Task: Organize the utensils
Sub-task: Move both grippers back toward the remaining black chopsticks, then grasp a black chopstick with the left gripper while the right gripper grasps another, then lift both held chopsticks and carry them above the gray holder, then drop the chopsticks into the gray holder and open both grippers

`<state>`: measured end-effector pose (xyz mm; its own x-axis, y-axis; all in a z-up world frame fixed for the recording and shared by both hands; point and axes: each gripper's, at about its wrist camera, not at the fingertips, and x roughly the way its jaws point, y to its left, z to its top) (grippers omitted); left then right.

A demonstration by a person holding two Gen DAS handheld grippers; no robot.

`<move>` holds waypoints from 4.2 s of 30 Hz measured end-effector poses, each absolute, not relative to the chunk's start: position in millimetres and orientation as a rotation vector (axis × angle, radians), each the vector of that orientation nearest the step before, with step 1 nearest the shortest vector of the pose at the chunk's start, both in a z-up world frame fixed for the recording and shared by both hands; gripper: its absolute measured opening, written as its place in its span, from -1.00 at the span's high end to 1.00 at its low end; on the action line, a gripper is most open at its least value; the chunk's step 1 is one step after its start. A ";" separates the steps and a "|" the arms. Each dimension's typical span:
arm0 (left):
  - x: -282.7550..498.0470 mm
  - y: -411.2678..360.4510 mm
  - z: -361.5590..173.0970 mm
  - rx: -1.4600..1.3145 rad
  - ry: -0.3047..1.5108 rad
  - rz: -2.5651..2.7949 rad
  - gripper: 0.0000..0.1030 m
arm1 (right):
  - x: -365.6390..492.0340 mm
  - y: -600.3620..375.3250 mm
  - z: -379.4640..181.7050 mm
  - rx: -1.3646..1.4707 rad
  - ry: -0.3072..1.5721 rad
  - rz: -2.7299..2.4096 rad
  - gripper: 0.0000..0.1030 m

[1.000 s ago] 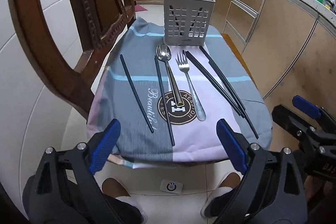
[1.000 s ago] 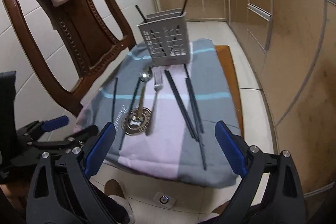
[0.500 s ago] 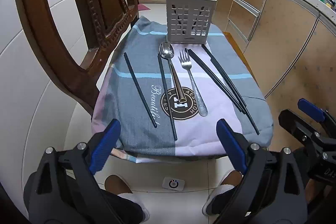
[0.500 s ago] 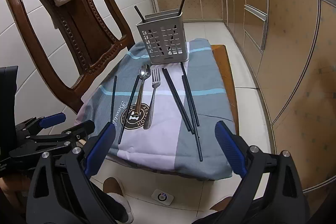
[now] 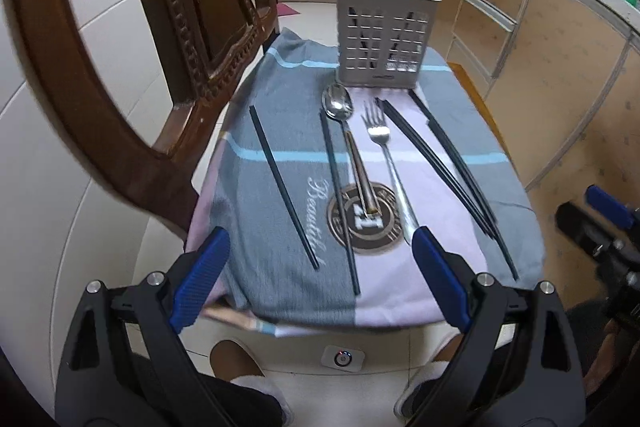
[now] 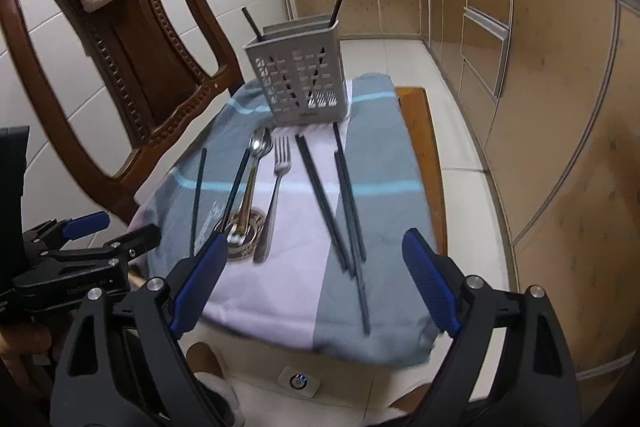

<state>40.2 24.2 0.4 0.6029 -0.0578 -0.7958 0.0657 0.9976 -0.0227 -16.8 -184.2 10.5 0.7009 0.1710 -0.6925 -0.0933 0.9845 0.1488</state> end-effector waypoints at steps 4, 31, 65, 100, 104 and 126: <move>85.4 20.3 -16.7 0.050 0.971 0.000 -0.77 | 30.8 -179.3 14.3 0.017 0.790 0.144 -0.57; 260.5 59.0 -101.3 -0.254 1.126 0.370 -0.28 | 273.0 -153.0 -93.5 -0.076 1.155 0.206 0.59; 221.0 75.2 25.7 -0.175 0.889 -0.186 0.88 | 166.8 -218.2 12.9 0.119 0.894 0.321 0.85; 269.4 20.1 275.2 -0.228 0.459 -0.298 0.88 | 208.3 -212.3 262.0 0.146 0.376 0.180 0.85; 303.2 14.3 236.9 -0.240 0.498 -0.274 0.88 | 239.3 -213.9 226.5 0.192 0.430 0.149 0.85; 316.7 59.2 178.1 -0.424 0.503 -0.284 0.88 | 280.9 -214.4 106.4 0.290 0.682 0.163 0.82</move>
<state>316.7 59.2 178.1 0.8401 -0.3624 -0.4035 0.1582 0.8754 -0.4567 280.9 -214.4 106.4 0.7657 0.2417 -0.5961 -0.0531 0.9473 0.3158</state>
